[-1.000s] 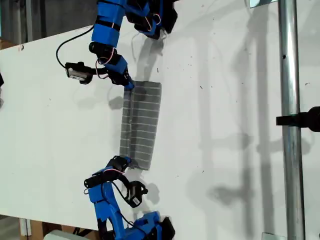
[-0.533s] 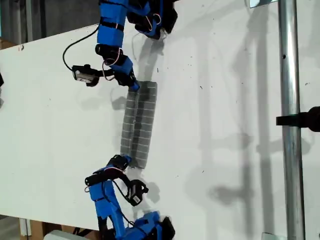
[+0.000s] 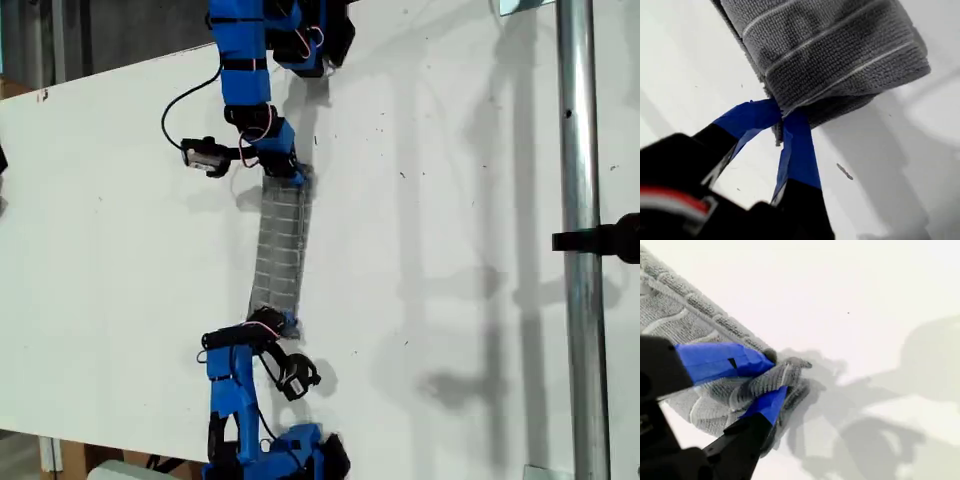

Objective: Grasp corners of a towel and fold twice.

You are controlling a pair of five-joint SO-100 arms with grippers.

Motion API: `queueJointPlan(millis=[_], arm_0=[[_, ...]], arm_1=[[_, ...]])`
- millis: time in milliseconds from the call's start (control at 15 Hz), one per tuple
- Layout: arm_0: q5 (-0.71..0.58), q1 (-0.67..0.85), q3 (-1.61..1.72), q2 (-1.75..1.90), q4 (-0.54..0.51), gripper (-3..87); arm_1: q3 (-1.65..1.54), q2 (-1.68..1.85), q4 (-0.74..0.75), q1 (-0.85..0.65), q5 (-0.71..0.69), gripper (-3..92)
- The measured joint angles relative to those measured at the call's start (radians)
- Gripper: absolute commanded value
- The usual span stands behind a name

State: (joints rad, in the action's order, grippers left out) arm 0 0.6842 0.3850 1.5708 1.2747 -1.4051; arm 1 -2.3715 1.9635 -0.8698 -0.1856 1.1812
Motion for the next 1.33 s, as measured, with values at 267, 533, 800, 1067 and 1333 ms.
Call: queueJointPlan(millis=[267,533,800,1067,1333], arm_0=[[0.028,0.083,-0.038,0.058,-0.187,22.6],[0.103,0.092,0.081,0.508,-0.242,32.2],[0.201,-0.115,0.474,0.988,-0.052,41.7],[0.313,-0.21,0.799,1.33,0.031,41.5],[0.331,-0.238,0.885,1.511,0.031,37.8]], arm_1=[[0.052,0.097,-0.233,-0.02,0.003,23.1],[0.054,0.425,-0.494,-0.021,0.098,26.6],[-0.245,0.577,-0.454,0.008,0.316,37.1],[-0.299,0.529,-0.267,-0.106,0.318,39.4],[-0.13,0.0,-0.003,-0.169,0.242,37.8]])
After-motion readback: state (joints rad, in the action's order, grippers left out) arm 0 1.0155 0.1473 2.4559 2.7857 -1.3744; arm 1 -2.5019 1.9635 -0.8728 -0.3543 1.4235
